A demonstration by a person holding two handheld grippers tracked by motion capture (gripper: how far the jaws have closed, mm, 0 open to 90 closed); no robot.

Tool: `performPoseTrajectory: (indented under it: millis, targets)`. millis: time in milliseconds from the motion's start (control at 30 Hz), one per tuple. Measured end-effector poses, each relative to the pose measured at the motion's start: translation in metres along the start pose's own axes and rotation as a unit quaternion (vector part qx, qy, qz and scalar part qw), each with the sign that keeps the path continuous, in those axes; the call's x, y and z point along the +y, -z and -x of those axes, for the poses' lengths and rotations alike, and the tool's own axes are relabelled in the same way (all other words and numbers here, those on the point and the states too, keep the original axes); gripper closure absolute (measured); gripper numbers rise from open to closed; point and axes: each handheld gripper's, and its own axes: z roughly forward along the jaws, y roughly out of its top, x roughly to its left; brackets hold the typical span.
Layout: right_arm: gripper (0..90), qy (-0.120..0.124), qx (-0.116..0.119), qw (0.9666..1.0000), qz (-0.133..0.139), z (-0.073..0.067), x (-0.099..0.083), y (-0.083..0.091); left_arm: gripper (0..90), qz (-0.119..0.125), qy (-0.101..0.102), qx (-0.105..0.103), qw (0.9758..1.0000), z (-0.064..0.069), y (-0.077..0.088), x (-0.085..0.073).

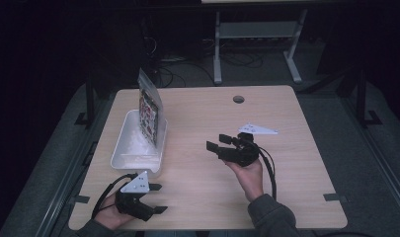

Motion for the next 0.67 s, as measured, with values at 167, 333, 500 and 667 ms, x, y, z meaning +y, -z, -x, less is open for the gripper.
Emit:
performPoseTrajectory:
  millis: [167, 333, 500, 667]
  targets:
    - [31.0, -0.005, -0.012, 0.9999, 0.001, 0.01, -0.005, 0.017, 25.8, 0.002, 0.002, 0.001, 1.0, 0.001, 0.0, 0.0]
    - [30.9, -0.011, -0.023, 0.9997, 0.003, 0.016, -0.011, 0.029, 25.3, 0.001, 0.003, 0.0, 1.0, 0.0, -0.001, 0.0]
    - [30.3, -0.017, -0.03, 0.9994, 0.003, 0.024, -0.021, 0.04, 24.9, 0.003, 0.005, -0.001, 1.0, 0.0, 0.0, 0.0]
    - [30.0, -0.018, -0.029, 0.9994, -0.01, 0.027, -0.036, 0.049, 24.8, 0.002, 0.003, -0.004, 1.0, 0.0, 0.0, 0.0]
